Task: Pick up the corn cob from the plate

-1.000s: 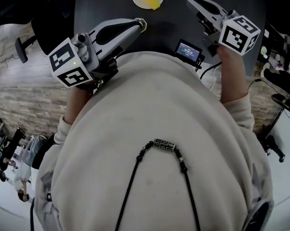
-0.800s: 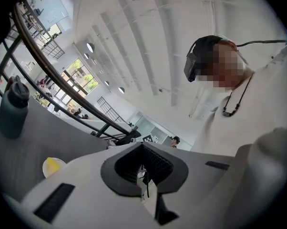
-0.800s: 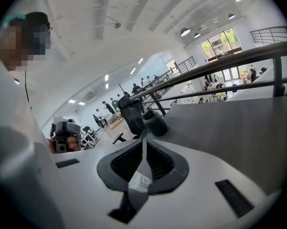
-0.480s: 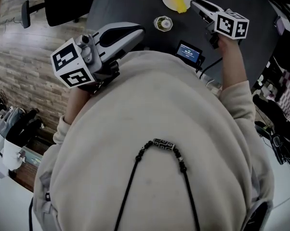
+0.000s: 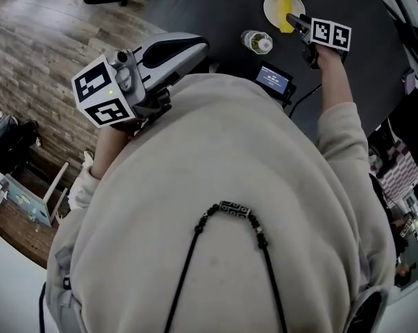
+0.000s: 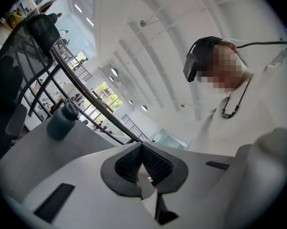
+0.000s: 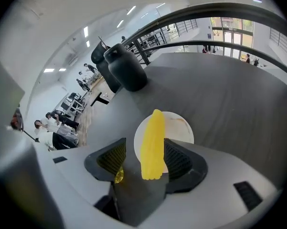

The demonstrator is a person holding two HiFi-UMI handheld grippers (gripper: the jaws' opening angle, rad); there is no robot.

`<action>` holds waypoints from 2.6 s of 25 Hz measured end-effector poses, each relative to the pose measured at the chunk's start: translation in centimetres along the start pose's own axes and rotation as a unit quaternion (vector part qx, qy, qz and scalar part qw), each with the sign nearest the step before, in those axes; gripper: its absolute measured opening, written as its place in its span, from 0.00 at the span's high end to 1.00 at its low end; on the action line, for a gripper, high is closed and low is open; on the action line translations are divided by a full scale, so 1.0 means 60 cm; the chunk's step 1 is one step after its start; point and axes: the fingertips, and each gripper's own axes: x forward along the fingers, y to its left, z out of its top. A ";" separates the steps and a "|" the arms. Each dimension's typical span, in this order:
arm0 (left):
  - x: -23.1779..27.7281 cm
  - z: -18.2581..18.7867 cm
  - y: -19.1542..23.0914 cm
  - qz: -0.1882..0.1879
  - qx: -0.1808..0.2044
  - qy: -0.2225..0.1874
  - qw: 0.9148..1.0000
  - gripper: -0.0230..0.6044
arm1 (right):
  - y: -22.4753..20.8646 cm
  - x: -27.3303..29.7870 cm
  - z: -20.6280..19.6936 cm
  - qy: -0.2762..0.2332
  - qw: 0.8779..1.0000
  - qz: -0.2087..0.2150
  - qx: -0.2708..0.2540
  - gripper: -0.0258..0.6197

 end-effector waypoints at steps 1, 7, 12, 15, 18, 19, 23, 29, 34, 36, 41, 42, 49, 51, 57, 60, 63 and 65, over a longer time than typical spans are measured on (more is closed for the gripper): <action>-0.004 -0.001 0.003 0.005 -0.002 -0.003 1.000 0.96 | -0.004 0.008 0.000 0.006 1.000 -0.003 0.000 0.58; -0.018 -0.013 0.004 0.025 -0.007 -0.014 1.000 0.96 | -0.019 0.050 -0.010 0.040 0.999 -0.014 -0.006 0.53; -0.022 -0.019 0.011 0.035 -0.013 -0.018 0.999 0.96 | -0.037 0.086 -0.017 0.066 0.997 -0.029 -0.004 0.51; -0.026 -0.022 0.016 0.042 -0.018 -0.020 0.999 0.96 | -0.046 0.105 -0.024 0.090 0.995 -0.043 -0.004 0.51; -0.030 -0.019 0.020 0.045 -0.021 -0.023 0.999 0.96 | -0.050 0.119 -0.028 0.109 0.993 -0.053 -0.004 0.51; -0.031 -0.018 0.021 0.046 -0.022 -0.023 0.998 0.96 | -0.049 0.122 -0.028 0.113 0.992 -0.054 -0.003 0.50; -0.034 -0.019 0.020 0.049 -0.025 -0.025 0.998 0.96 | -0.045 0.130 -0.023 0.121 0.990 -0.066 -0.021 0.50; -0.029 -0.027 0.020 0.047 -0.027 -0.024 0.998 0.96 | -0.060 0.131 -0.028 0.130 0.983 -0.110 -0.067 0.53; -0.028 -0.027 0.022 0.046 -0.030 -0.021 0.998 0.96 | -0.059 0.132 -0.023 0.129 0.984 -0.107 -0.061 0.55; -0.028 -0.027 0.021 0.046 -0.031 -0.020 0.998 0.96 | -0.058 0.131 -0.021 0.129 0.984 -0.104 -0.058 0.55; -0.025 -0.026 0.015 0.044 -0.028 -0.016 0.999 0.96 | -0.054 0.128 -0.021 0.126 0.986 -0.095 -0.058 0.55; -0.024 -0.027 0.014 0.043 -0.028 -0.015 0.999 0.96 | -0.054 0.127 -0.020 0.125 0.986 -0.096 -0.060 0.55; -0.022 -0.038 0.012 0.046 -0.029 -0.003 0.999 0.96 | -0.056 0.129 -0.022 0.122 0.985 -0.098 -0.072 0.55; -0.024 -0.039 0.011 0.048 -0.029 0.001 0.998 0.96 | -0.054 0.129 -0.023 0.122 0.985 -0.099 -0.076 0.55; -0.020 -0.035 0.003 0.044 -0.023 0.014 0.999 0.96 | -0.051 0.119 -0.024 0.111 0.987 -0.096 -0.060 0.55; -0.014 -0.032 -0.001 0.036 -0.019 0.022 0.999 0.96 | -0.047 0.103 -0.040 0.104 0.990 -0.089 -0.044 0.55; -0.003 -0.030 -0.005 0.021 -0.014 0.033 0.999 0.96 | -0.051 0.072 -0.061 0.088 0.992 -0.089 -0.028 0.55; 0.011 -0.029 -0.012 0.006 -0.008 0.042 0.999 0.96 | -0.060 0.044 -0.081 0.073 0.993 -0.087 -0.005 0.55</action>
